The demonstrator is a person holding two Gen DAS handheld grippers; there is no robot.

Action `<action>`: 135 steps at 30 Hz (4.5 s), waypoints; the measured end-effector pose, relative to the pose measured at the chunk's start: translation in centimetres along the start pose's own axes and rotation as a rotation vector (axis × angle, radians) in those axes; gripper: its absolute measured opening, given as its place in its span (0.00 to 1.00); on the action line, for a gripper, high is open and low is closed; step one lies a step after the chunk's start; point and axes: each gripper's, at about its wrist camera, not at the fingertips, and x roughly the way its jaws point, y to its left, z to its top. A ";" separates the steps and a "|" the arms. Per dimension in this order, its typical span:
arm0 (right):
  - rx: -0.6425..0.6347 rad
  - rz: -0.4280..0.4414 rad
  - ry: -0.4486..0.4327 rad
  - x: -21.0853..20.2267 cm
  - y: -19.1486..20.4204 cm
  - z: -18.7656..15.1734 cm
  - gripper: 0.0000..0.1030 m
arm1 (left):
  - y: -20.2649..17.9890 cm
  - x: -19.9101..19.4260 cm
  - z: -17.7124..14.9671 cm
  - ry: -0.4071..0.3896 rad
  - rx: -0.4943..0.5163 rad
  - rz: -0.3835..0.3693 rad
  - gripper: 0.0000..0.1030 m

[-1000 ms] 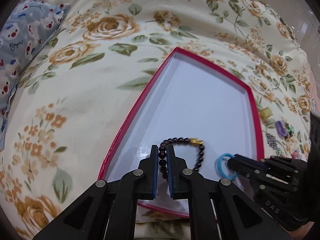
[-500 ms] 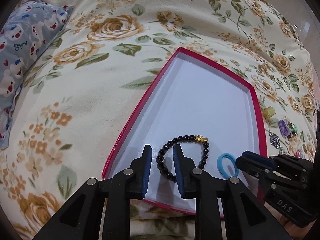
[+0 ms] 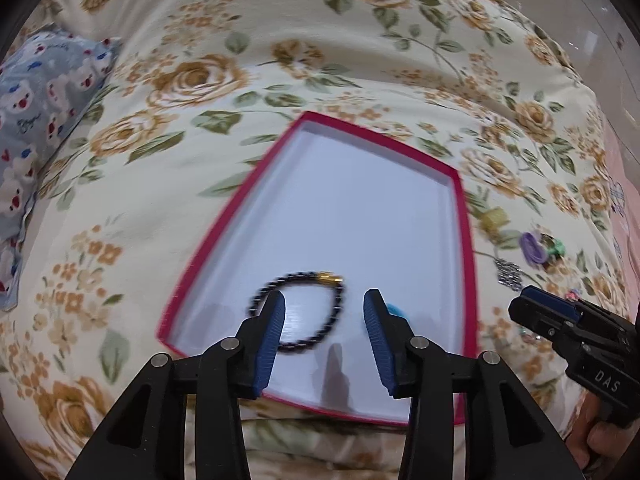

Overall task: Organize jewelry
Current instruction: 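Carry both items into the red box and open both tools to release, then grasp the yellow claw clip with the left tool while the right tool grasps the green hair tie, then carry the clip and green tie into the box and release both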

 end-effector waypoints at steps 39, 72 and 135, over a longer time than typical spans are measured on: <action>0.233 -0.208 -0.133 -7.5 -14.6 0.0 0.42 | -14.1 4.0 4.1 0.019 0.349 -0.107 0.55; 0.235 -0.265 -0.059 -1.4 -18.4 3.0 0.28 | -19.7 17.8 8.8 0.174 0.449 -0.196 0.25; 0.002 0.039 -0.021 8.2 -0.2 7.7 0.28 | 0.3 8.0 8.8 0.050 0.069 -0.046 0.24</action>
